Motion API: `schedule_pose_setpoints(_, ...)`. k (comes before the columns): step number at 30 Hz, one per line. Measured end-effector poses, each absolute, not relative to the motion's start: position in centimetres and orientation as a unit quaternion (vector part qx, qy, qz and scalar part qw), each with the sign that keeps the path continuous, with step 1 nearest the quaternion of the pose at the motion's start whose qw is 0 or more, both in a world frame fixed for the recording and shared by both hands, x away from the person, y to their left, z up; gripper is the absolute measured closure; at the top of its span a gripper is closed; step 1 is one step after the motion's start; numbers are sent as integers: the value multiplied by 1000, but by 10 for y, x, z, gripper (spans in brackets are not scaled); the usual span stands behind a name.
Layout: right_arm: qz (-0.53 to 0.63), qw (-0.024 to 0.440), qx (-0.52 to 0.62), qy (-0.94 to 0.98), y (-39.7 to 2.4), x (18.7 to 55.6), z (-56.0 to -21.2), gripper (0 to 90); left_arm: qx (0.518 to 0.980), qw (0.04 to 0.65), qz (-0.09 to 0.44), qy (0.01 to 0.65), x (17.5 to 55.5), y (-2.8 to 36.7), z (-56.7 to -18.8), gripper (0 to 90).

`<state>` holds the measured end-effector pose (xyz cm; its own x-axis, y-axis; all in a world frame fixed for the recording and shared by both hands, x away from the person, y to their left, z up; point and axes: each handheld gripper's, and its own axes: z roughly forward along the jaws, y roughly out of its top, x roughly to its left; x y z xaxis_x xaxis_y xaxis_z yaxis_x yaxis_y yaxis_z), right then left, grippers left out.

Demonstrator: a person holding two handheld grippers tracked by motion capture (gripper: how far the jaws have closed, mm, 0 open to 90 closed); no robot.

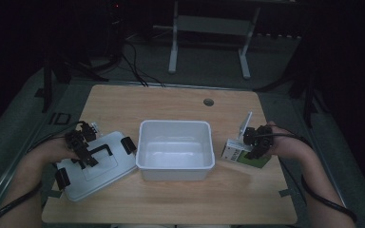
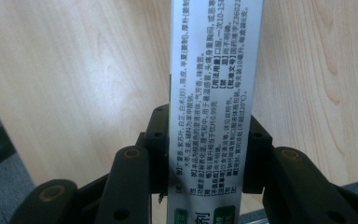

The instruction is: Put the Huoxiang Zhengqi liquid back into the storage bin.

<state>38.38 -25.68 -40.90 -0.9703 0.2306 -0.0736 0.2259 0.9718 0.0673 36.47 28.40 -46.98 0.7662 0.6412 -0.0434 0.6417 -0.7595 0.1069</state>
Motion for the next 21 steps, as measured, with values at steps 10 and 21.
schedule_pose_setpoints(10, 23, 46, 97, 994, -260, 367, -383, 638, 939, 58, 0, 339, 366, 281, -468, 141)
schedule_pose_setpoints(21, 44, 56, 64, 995, -251, 356, -349, 638, 938, 55, 0, 341, 365, 282, -466, 142)
